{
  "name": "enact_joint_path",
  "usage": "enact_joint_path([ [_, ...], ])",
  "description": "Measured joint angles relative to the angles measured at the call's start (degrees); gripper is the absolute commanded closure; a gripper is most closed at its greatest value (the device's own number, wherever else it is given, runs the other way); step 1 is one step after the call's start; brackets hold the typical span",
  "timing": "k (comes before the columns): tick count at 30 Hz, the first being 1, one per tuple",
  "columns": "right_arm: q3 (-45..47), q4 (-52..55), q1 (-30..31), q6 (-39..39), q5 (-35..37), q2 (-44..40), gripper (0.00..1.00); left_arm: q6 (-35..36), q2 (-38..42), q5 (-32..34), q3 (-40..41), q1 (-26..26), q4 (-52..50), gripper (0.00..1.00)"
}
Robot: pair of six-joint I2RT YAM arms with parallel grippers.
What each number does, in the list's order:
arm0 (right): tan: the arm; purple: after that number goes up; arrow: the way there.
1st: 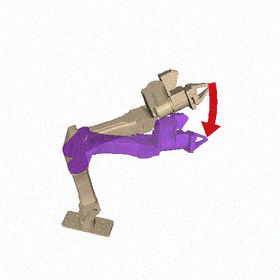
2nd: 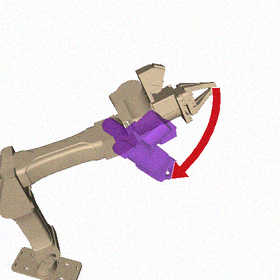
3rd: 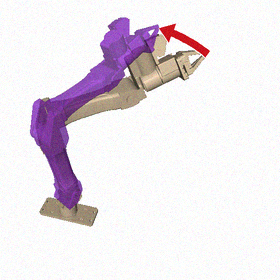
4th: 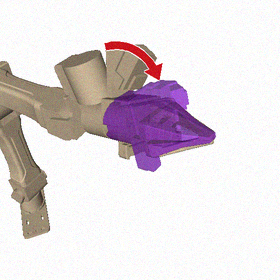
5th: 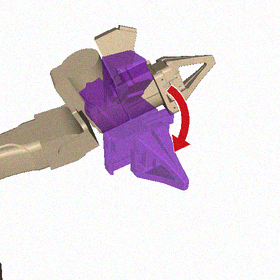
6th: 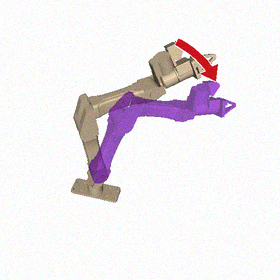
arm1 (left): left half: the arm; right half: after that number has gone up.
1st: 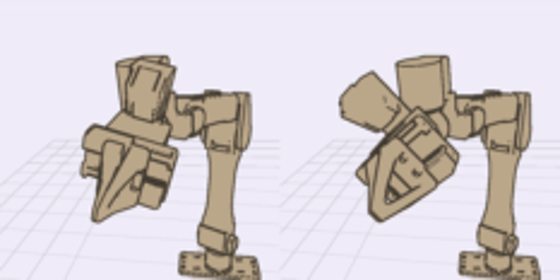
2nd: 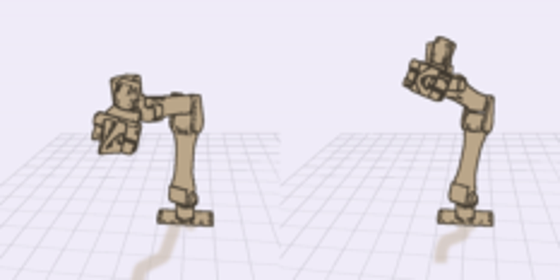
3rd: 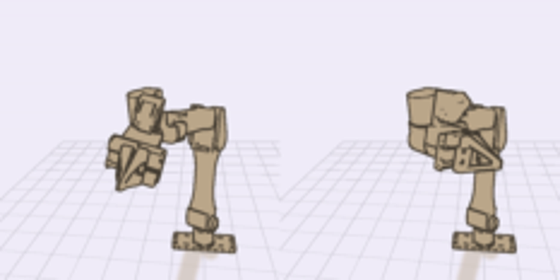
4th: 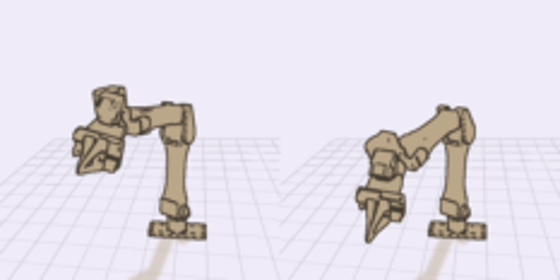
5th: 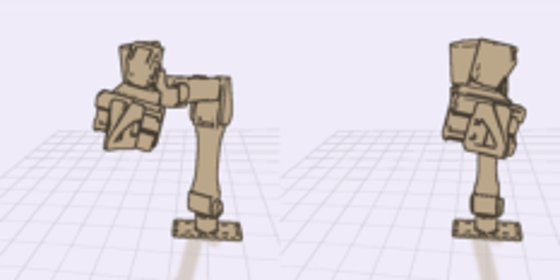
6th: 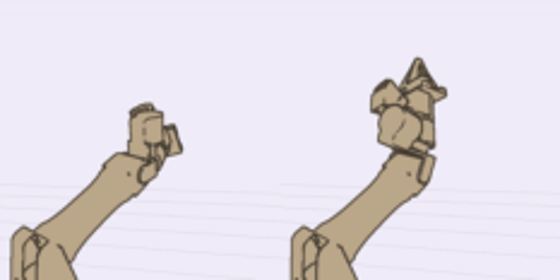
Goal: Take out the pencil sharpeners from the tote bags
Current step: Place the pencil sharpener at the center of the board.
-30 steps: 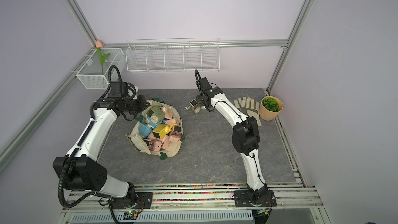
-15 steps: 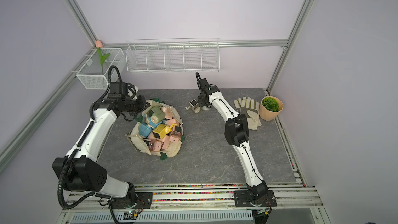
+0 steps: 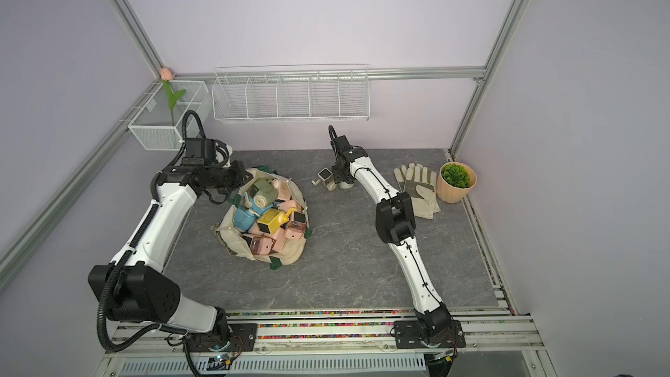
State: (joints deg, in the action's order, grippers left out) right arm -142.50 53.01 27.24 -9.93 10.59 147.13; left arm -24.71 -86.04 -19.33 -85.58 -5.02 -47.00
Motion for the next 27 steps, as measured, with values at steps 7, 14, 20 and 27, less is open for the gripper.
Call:
enact_joint_path([
  [7, -1.7, 0.1, 0.0, 0.4, -0.4, 0.8, 0.25, 0.0, 0.0, 0.0, 0.0, 0.0, 0.0, 1.0],
  [14, -1.9, 0.1, 0.0, 0.4, -0.5, 0.8, 0.22, 0.0, 0.0, 0.0, 0.0, 0.0, 0.0, 1.0],
  [20, 3.3, -0.5, 0.4, 0.4, -0.4, -2.8, 0.19, 0.0, 0.0, 0.0, 0.0, 0.0, 0.0, 1.0],
  [27, 25.6, -7.2, 2.3, 0.3, 0.6, -22.9, 0.16, 0.0, 0.0, 0.0, 0.0, 0.0, 0.0, 1.0],
])
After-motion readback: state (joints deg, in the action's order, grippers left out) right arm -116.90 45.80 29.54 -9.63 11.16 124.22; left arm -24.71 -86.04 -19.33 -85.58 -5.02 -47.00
